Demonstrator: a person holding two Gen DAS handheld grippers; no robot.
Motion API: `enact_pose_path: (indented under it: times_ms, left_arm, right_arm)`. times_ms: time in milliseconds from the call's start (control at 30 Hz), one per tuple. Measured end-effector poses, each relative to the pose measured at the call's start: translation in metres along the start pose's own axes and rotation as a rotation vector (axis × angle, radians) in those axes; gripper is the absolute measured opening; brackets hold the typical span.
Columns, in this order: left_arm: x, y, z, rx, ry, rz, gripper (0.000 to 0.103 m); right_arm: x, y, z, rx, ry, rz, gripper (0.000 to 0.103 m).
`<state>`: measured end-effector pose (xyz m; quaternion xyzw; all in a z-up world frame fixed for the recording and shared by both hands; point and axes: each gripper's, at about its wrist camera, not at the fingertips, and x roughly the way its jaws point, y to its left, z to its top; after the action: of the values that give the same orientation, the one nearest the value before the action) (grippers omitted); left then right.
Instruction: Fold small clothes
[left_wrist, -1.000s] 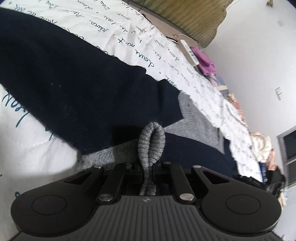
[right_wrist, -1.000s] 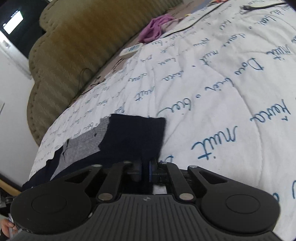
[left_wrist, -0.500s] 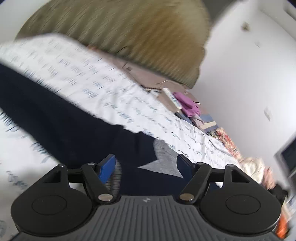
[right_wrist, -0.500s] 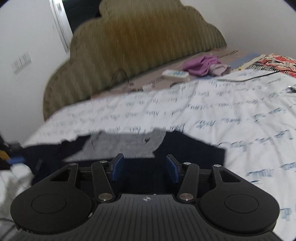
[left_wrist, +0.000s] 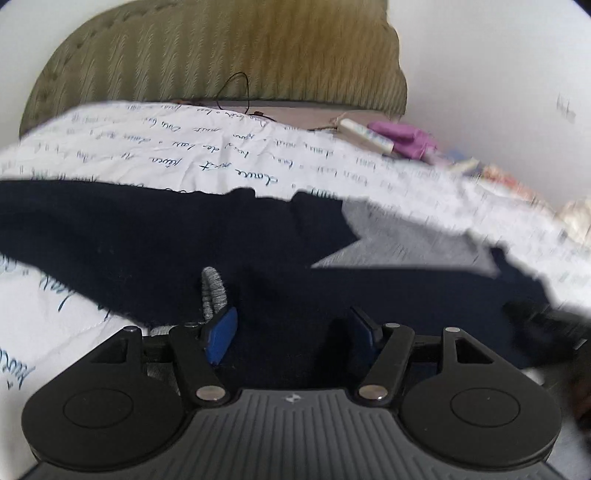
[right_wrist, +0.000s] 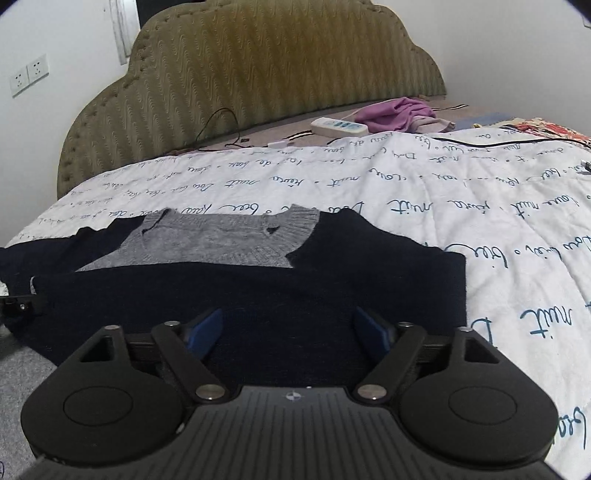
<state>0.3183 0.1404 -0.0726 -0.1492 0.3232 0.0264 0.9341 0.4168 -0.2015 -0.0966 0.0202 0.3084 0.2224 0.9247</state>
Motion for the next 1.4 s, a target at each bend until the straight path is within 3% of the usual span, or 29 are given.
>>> enact_pose_path:
  times_ms: [67,133,200,300,367,433,500,667,767,867,1000,1067,1133,1200,1267,1333,1400]
  left_arm:
    - [-0.02,0.025,0.005,-0.149,-0.046,-0.077,0.067]
    - [-0.042,0.061,0.009,-0.312,-0.149,-0.074,0.072]
    - [-0.059,0.109,0.015,-0.508,-0.247,0.01,0.079]
    - [-0.079,0.202,0.015,-0.904,-0.369,0.134,0.079]
    - [-0.084,0.251,0.015,-1.058,-0.422,0.209,0.079]
    - [-0.085,0.288,0.022,-1.107,-0.452,0.275,0.079]
    - [-0.08,0.314,0.032,-1.104,-0.449,0.289,0.079]
    - [-0.066,0.336,0.046,-1.059,-0.438,0.312,0.077]
    - [-0.058,0.336,0.047,-1.033,-0.411,0.353,0.025]
    - [-0.062,0.34,0.035,-1.085,-0.442,0.338,0.022]
    - [-0.059,0.339,0.041,-1.009,-0.412,0.421,0.004]
    - [-0.06,0.33,0.054,-0.947,-0.393,0.465,0.003]
    - [-0.066,0.302,0.071,-0.822,-0.418,0.453,0.003]
    - [-0.072,0.246,0.091,-0.577,-0.459,0.44,0.003]
    - [-0.074,0.174,0.099,-0.308,-0.488,0.38,0.003]
    - [-0.07,0.094,0.089,-0.072,-0.486,0.243,0.003]
    - [-0.053,0.02,0.066,0.153,-0.391,0.113,0.004]
  right_arm:
    - [-0.001,0.0,0.0,0.004,-0.004,-0.002,0.081]
    - [-0.003,-0.001,-0.002,0.014,-0.011,-0.003,0.081]
    - [-0.004,-0.002,-0.002,0.024,-0.016,0.002,0.082]
    - [-0.004,-0.005,-0.001,0.044,-0.02,0.017,0.082]
    - [-0.004,-0.006,-0.001,0.052,-0.022,0.022,0.082]
    - [-0.005,-0.007,-0.001,0.056,-0.023,0.025,0.083]
    - [-0.005,-0.007,-0.001,0.061,-0.023,0.028,0.083]
    - [-0.005,-0.01,-0.001,0.08,-0.027,0.042,0.084]
    - [-0.005,-0.011,-0.001,0.091,-0.03,0.047,0.084]
    - [-0.006,-0.012,-0.001,0.099,-0.032,0.053,0.085]
    - [-0.006,-0.014,-0.001,0.11,-0.035,0.062,0.085]
    - [-0.006,-0.015,-0.001,0.115,-0.037,0.066,0.085]
    - [-0.007,-0.015,-0.002,0.119,-0.038,0.069,0.085]
    - [-0.007,-0.016,-0.002,0.125,-0.04,0.072,0.086]
    - [-0.006,-0.016,-0.002,0.129,-0.041,0.077,0.086]
    - [-0.007,-0.017,-0.001,0.136,-0.042,0.083,0.087]
    - [-0.007,-0.018,-0.002,0.139,-0.043,0.084,0.087]
